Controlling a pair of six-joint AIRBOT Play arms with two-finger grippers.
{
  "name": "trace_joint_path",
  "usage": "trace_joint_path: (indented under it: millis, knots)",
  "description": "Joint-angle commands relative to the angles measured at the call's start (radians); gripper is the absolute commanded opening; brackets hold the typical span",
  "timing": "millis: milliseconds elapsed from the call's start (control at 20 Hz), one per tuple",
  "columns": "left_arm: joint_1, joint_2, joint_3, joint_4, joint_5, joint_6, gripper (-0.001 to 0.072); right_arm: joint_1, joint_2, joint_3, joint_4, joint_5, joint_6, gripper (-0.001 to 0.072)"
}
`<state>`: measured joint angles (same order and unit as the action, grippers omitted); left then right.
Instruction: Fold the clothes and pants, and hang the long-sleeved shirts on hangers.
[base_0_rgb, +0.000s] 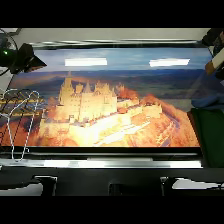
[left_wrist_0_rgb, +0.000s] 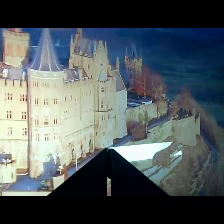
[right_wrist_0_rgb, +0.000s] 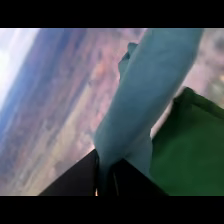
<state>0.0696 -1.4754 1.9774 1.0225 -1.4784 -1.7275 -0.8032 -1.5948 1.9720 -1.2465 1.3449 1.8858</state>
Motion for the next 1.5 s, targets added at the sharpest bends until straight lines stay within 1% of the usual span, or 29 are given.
trace_joint_path:
  millis: [0, 150, 400, 550, 700, 850, 1000, 1150, 1250, 1450]
  knots:
    - [-0.013, -0.001, 0.0, -0.001, -0.011, 0.0, 0.0017, -0.003, 0.031, 0.0, -0.063, 0.091, 0.038, 0.0035]
    - [-0.027, -0.001, 0.0, -0.001, -0.043, 0.0, 0.0017, -0.004, 0.046, 0.0, -0.067, 0.177, 0.037, 0.0035]
    - [-0.036, -0.001, 0.0, -0.001, -0.045, 0.0, 0.0017, -0.004, 0.079, 0.0, -0.113, 0.325, 0.01, 0.0035]
    - [-0.036, -0.001, 0.0, -0.001, -0.045, 0.0, 0.0017, -0.004, 0.105, 0.0, -0.173, 0.413, -0.034, 0.0036]
    - [-0.036, -0.001, 0.0, -0.001, -0.045, 0.002, 0.0017, -0.004, 0.107, -0.006, -0.295, 0.48, -0.084, 0.0035]
    - [-0.036, -0.001, 0.0, -0.001, -0.045, 0.023, 0.0017, -0.003, 0.107, -0.061, -0.383, 0.481, -0.095, 0.0035]
    - [-0.036, -0.001, 0.0, -0.001, -0.044, 0.023, 0.0017, -0.003, 0.107, -0.217, -0.423, 0.469, -0.114, 0.0035]
    - [-0.039, -0.001, 0.0, -0.001, -0.044, 0.023, 0.0017, -0.003, 0.105, -0.396, -0.492, 0.433, -0.122, 0.0035]
    - [-0.044, -0.001, 0.0, 0.0, -0.044, 0.027, 0.0016, -0.004, 0.102, -0.491, -0.571, 0.417, -0.126, 0.0035]
    - [-0.047, -0.001, 0.0, 0.0, -0.044, 0.031, 0.0017, -0.003, 0.102, -0.577, -0.645, 0.334, -0.121, 0.0035]
